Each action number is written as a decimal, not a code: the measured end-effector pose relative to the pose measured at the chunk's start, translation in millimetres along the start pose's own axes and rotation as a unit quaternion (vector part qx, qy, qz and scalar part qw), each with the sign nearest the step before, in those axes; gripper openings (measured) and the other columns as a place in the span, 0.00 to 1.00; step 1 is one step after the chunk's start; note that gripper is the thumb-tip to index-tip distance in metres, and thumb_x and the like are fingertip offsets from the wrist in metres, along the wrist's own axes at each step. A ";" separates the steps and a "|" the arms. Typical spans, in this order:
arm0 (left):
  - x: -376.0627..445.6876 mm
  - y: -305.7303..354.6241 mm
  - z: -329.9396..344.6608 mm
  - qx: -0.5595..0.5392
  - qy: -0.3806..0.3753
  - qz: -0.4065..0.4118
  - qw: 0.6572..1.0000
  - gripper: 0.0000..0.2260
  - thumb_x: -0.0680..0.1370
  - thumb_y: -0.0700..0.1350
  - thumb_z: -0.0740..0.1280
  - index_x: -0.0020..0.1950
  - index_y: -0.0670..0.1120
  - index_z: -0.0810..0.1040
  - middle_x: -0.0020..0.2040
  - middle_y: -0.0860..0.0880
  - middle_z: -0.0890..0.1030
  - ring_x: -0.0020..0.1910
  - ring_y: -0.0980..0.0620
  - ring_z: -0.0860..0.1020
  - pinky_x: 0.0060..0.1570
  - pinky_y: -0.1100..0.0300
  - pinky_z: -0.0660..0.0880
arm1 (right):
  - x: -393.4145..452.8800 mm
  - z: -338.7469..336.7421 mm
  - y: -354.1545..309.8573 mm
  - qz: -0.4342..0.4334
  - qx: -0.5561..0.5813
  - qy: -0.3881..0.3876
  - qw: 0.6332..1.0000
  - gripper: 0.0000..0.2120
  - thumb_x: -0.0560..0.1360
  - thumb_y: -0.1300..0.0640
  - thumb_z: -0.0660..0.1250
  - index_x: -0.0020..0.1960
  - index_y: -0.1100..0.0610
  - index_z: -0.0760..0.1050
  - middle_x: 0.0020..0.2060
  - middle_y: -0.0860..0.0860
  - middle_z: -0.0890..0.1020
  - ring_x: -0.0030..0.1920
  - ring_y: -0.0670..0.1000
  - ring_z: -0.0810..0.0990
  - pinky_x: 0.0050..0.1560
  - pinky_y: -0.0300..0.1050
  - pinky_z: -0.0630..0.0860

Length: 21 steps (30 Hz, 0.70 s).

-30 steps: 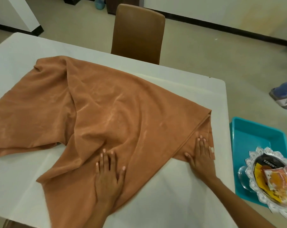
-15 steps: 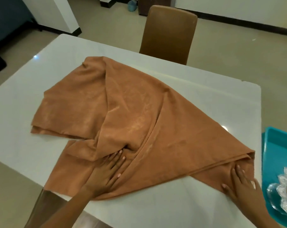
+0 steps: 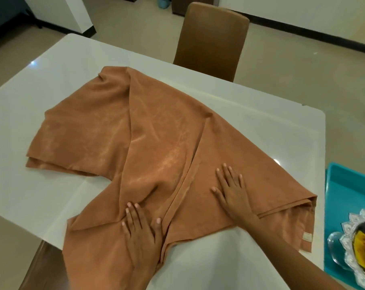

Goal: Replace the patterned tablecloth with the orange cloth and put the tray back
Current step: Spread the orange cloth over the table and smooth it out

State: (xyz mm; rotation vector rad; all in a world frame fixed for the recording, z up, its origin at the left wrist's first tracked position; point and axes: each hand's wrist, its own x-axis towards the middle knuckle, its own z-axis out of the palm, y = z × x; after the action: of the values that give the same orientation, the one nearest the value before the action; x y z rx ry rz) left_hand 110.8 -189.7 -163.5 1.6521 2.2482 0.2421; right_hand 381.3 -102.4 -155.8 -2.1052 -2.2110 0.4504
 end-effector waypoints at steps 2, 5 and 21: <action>2.8 -5.2 -0.6 0.011 -0.005 0.054 0.998 0.32 0.80 0.60 0.43 0.77 0.40 0.54 0.76 0.40 0.55 0.75 0.44 0.57 0.71 0.48 0.52 | -5.1 3.1 6.6 0.011 -0.007 0.007 1.000 0.30 0.78 0.35 0.41 0.77 0.45 0.46 0.77 0.47 0.49 0.76 0.48 0.46 0.74 0.56 0.48; 4.4 -15.5 -1.3 0.016 -0.020 0.089 0.996 0.32 0.80 0.61 0.44 0.78 0.42 0.51 0.78 0.43 0.52 0.76 0.48 0.53 0.74 0.52 0.48 | -15.6 0.9 12.0 0.030 0.000 0.003 1.000 0.29 0.78 0.36 0.42 0.77 0.44 0.48 0.77 0.47 0.51 0.76 0.49 0.48 0.74 0.56 0.49; 166.5 -64.1 -88.5 -0.068 0.184 -0.120 0.973 0.30 0.81 0.58 0.48 0.77 0.42 0.48 0.78 0.45 0.45 0.77 0.50 0.43 0.73 0.53 0.40 | 81.4 -24.3 -131.7 -0.089 0.104 0.058 0.989 0.31 0.77 0.39 0.49 0.67 0.61 0.69 0.69 0.59 0.69 0.69 0.60 0.67 0.68 0.60 0.65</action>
State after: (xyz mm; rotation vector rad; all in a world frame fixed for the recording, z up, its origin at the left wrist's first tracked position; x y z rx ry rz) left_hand -23.1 -46.0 -130.9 1.3361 2.6038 0.6707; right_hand 253.9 -21.7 -113.0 -1.7669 -2.1576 0.5079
